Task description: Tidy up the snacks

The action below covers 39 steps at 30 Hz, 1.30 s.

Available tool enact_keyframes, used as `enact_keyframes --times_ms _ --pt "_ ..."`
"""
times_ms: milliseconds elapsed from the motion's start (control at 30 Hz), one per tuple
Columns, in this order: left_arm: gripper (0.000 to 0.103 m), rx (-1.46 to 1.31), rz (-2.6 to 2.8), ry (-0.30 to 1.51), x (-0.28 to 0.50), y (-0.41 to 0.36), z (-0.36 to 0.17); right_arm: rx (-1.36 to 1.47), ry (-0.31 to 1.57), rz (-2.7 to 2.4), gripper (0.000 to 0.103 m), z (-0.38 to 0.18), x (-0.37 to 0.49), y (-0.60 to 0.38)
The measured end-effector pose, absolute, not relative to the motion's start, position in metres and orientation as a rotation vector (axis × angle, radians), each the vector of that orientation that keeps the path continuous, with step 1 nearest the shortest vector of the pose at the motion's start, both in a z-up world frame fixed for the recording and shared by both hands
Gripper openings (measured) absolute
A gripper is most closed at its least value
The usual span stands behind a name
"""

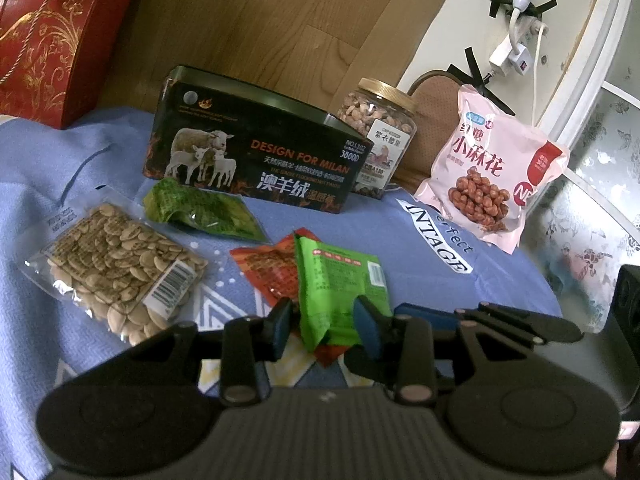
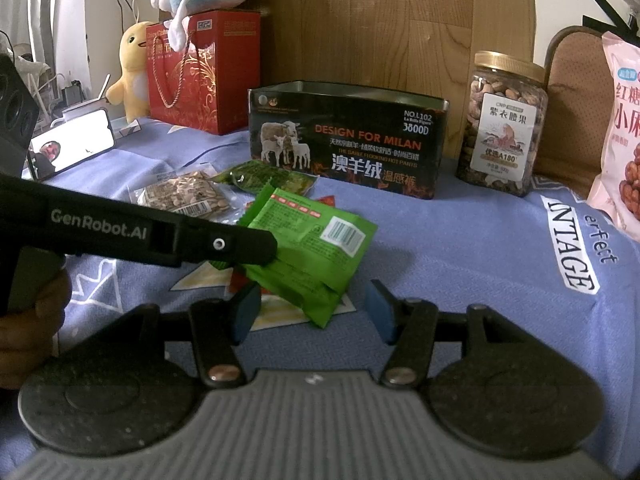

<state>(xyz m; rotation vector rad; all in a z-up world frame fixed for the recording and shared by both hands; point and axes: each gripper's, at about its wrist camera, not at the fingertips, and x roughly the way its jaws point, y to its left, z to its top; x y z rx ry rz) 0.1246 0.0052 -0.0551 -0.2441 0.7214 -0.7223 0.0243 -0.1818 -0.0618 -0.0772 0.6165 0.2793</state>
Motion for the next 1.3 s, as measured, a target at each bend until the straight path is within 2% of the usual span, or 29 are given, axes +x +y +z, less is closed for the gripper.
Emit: enact_keyframes --times_ms 1300 --pt "0.035 -0.243 -0.717 0.719 0.1218 0.0035 -0.0550 -0.075 0.614 0.280 0.061 -0.0624 0.0246 -0.1824"
